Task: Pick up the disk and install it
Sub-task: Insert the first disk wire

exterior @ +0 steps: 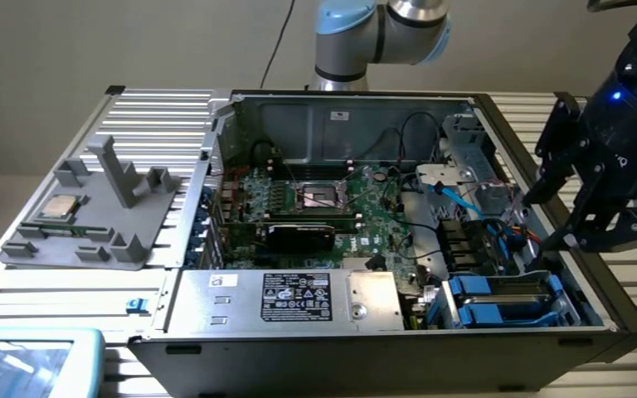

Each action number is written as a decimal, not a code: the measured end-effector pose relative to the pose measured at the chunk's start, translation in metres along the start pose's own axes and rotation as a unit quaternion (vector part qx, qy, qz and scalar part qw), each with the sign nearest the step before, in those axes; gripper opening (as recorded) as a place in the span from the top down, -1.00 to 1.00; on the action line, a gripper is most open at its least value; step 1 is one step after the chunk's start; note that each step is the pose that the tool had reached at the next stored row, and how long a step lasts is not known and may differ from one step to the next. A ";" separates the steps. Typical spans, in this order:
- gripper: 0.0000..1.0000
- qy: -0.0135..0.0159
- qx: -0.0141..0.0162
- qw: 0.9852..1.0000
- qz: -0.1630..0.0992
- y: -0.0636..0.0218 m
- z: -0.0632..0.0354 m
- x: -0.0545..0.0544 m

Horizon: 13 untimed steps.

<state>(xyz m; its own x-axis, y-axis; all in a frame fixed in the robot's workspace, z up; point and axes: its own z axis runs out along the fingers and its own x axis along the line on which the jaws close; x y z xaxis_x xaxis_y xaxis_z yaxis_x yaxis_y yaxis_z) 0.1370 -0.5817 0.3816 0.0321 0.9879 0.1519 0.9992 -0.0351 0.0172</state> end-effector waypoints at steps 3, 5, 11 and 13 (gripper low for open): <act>-0.15 0.006 0.003 1.000 0.001 0.0017 0.0025 0.000; -0.15 0.006 0.009 1.000 0.003 0.0019 0.0035 -0.001; -0.15 0.006 0.020 1.000 0.007 0.0064 0.0102 -0.001; -0.15 0.005 0.021 1.000 0.007 0.0091 0.0135 -0.002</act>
<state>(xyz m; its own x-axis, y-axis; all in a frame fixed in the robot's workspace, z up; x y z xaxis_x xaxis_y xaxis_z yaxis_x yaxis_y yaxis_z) 0.1464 -0.5818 0.3681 0.0466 0.9856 0.1626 0.9987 -0.0428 -0.0270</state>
